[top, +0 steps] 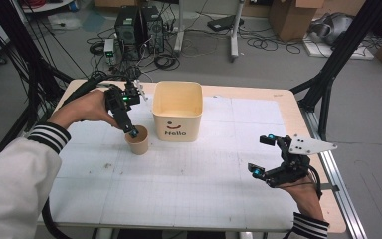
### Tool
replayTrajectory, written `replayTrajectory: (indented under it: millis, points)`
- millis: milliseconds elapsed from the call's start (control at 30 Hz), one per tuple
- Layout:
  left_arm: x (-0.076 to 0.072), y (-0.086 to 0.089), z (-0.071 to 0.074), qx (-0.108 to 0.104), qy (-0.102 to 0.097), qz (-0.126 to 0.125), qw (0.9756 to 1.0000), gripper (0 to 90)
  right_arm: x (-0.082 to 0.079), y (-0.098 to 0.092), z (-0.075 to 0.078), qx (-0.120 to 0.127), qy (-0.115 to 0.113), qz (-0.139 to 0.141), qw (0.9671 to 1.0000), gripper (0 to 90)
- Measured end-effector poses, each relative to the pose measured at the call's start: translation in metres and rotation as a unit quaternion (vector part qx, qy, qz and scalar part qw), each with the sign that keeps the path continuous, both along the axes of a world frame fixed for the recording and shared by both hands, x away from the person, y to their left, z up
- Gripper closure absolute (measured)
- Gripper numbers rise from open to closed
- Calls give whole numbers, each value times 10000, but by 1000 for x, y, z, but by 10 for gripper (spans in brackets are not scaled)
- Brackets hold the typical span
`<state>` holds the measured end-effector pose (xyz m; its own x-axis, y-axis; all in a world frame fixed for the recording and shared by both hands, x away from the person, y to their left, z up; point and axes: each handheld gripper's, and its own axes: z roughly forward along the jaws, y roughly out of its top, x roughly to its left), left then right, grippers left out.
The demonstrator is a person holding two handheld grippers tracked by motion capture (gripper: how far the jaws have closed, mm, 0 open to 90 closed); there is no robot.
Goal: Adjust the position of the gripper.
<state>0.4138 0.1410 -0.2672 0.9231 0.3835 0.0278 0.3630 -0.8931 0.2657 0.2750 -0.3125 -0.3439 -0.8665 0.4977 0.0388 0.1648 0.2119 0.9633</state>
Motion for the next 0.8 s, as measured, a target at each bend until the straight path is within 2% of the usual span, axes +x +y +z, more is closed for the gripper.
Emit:
replayTrajectory:
  millis: [433,800]
  points:
    - [20,4,-5,-4,72,295,9995,28,0,0,0,-18,0,1,10000,3]
    - [23,4,-8,5,108,310,9995,28,1,1,-1,-44,11,0,10000,3]
